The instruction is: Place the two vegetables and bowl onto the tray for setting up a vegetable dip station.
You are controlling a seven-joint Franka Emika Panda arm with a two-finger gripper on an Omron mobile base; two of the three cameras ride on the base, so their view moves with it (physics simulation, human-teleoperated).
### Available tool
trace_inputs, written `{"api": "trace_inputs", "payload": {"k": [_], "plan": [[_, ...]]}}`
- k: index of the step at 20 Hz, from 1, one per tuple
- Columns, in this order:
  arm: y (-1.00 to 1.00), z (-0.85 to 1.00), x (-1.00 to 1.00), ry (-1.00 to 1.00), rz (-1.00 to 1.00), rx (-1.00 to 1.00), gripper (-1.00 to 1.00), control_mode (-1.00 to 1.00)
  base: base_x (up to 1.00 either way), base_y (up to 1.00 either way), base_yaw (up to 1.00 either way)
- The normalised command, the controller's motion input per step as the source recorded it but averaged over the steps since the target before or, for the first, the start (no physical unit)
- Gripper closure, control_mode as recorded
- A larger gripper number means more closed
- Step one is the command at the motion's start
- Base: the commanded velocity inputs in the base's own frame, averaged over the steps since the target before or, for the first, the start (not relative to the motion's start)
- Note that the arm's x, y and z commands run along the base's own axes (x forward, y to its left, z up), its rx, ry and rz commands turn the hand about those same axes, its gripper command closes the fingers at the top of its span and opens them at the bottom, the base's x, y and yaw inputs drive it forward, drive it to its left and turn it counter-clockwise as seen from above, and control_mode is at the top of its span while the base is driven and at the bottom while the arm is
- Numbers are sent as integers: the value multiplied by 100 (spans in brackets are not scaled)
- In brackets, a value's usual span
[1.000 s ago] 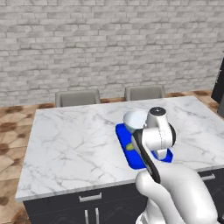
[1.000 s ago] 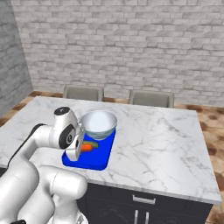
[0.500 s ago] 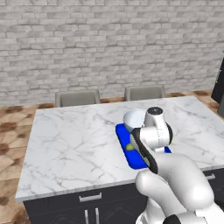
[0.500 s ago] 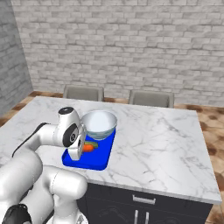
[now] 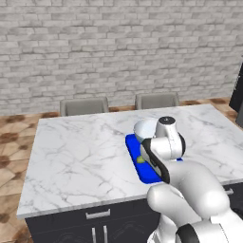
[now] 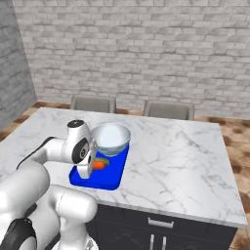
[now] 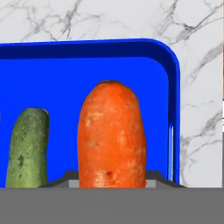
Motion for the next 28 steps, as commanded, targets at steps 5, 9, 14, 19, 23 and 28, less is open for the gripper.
{"api": "trace_inputs", "payload": {"k": [5,9,14,19,23,28], "plan": [[0,-44,-18,-6,1,0,-100,-100,0,0,0],[0,-38,-16,-8,1,1,-100,-100,0,0,0],[0,-26,-17,-14,1,2,-100,-100,0,0,0],[2,-9,-9,-9,-1,2,-100,-100,0,0,0],[12,7,-14,0,-6,0,-100,-100,0,0,0],[16,63,-28,3,2,0,-100,-100,0,0,0]]}}
